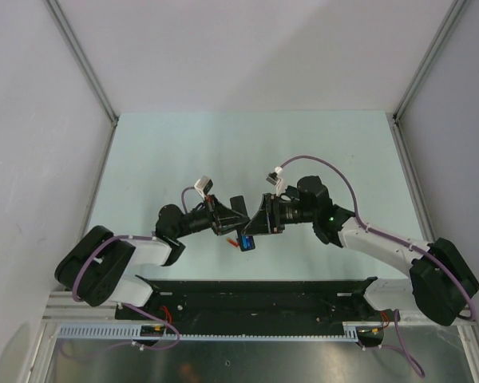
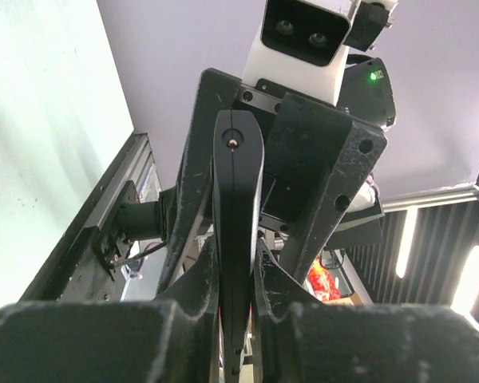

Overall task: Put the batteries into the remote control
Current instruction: Load the battery into the remote control.

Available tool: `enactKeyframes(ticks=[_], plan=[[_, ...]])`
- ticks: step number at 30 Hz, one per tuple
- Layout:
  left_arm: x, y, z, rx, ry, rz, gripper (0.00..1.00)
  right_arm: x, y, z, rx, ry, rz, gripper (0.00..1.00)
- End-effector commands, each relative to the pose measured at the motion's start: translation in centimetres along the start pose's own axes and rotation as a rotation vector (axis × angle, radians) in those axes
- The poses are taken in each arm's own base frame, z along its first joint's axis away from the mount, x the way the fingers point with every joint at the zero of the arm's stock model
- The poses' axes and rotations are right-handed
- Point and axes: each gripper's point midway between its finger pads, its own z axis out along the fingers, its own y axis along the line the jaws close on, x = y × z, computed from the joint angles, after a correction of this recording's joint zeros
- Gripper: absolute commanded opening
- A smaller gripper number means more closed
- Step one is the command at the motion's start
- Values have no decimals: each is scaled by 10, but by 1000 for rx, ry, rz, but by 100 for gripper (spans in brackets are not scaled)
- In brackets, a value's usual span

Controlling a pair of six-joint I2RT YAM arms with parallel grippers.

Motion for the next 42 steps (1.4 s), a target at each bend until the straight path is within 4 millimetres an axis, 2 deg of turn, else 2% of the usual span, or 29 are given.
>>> enactKeyframes(ticks=[1,4,6,8,11,15,18,19,23,29,35,42], plan=[[5,-63,-7,267,-6,248,0,-14,12,-8,-18,-31,-41,70],[3,-62,-6,264,-11,245,0,-21,16,-16,-3,-49,-63,90],[2,-61,-5,263,-9,247,0,-25,17,-22,2,-62,-78,96],[-1,-61,-5,262,-17,247,0,-29,19,-31,15,-79,-91,96],[-3,-58,-6,253,-26,246,0,-44,4,-50,120,-165,-126,95],[-9,-51,-10,233,-66,238,0,-43,-31,-63,285,-194,-105,90],[-11,-49,-10,229,-68,235,0,-31,-17,-51,156,-136,-78,89],[-11,-49,-10,229,-70,235,0,-26,2,-42,77,-111,-111,89],[-12,-52,-9,234,-67,238,0,-13,14,-23,17,-56,-116,91],[-10,-54,-10,241,-57,241,0,-2,9,-3,10,-14,-93,79],[-6,-61,-12,259,-51,253,0,-7,3,3,12,-27,-78,60],[-4,-63,-13,263,-45,259,0,-15,4,6,0,-52,-60,45]])
